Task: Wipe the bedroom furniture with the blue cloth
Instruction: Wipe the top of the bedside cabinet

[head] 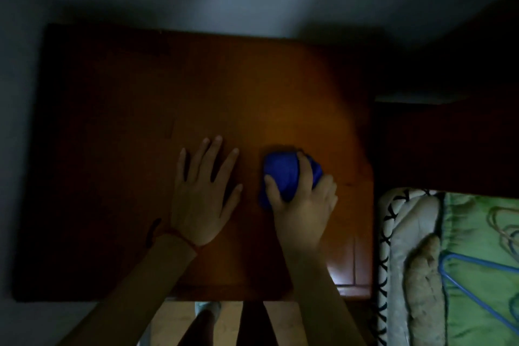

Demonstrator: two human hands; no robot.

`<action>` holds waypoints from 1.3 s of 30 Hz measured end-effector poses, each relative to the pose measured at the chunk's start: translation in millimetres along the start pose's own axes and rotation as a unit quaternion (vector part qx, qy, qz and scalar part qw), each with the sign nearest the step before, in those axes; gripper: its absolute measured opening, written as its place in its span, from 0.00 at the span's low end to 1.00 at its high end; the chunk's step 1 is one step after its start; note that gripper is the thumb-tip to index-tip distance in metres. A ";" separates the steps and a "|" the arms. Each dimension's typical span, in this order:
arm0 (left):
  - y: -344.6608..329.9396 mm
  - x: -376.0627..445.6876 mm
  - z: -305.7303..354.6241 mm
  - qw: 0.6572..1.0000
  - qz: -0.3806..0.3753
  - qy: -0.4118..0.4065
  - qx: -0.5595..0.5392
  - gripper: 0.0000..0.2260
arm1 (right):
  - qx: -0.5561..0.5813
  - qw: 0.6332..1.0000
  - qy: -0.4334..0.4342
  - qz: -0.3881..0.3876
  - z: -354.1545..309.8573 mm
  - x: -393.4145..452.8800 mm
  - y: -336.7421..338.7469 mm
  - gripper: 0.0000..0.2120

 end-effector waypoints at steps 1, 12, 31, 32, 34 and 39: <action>-1.0 12.2 -4.7 1.000 0.005 0.002 0.010 0.23 | 0.011 1.000 0.003 0.002 -4.0 16.8 -3.4 0.29; -7.1 46.5 -14.9 1.000 -0.004 0.009 0.015 0.25 | -0.004 1.000 0.024 -0.014 -24.3 109.8 -23.2 0.30; -7.8 49.3 -16.7 1.000 -0.015 0.023 0.011 0.25 | 0.031 0.999 -0.024 0.007 -54.9 182.6 -45.6 0.30; -7.9 49.6 -16.8 1.000 -0.013 0.021 0.013 0.25 | 0.033 0.999 -0.035 0.001 -58.8 181.2 -48.4 0.30; -8.4 48.6 -17.3 1.000 -0.011 0.021 0.013 0.25 | 0.029 0.999 -0.006 -0.045 -73.1 180.9 -59.0 0.31; -6.2 48.8 -16.1 1.000 -0.002 0.016 0.004 0.25 | 0.029 0.997 0.039 -0.058 -60.9 135.3 -45.8 0.31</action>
Point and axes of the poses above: each hand's wrist, its own x-axis towards the middle knuckle, its own y-axis out of the back of the hand, z = x × y, the point moved 9 cm from there along x, towards the middle knuckle, and after that the axes turned 6 degrees about z, right-handed, at the moved point
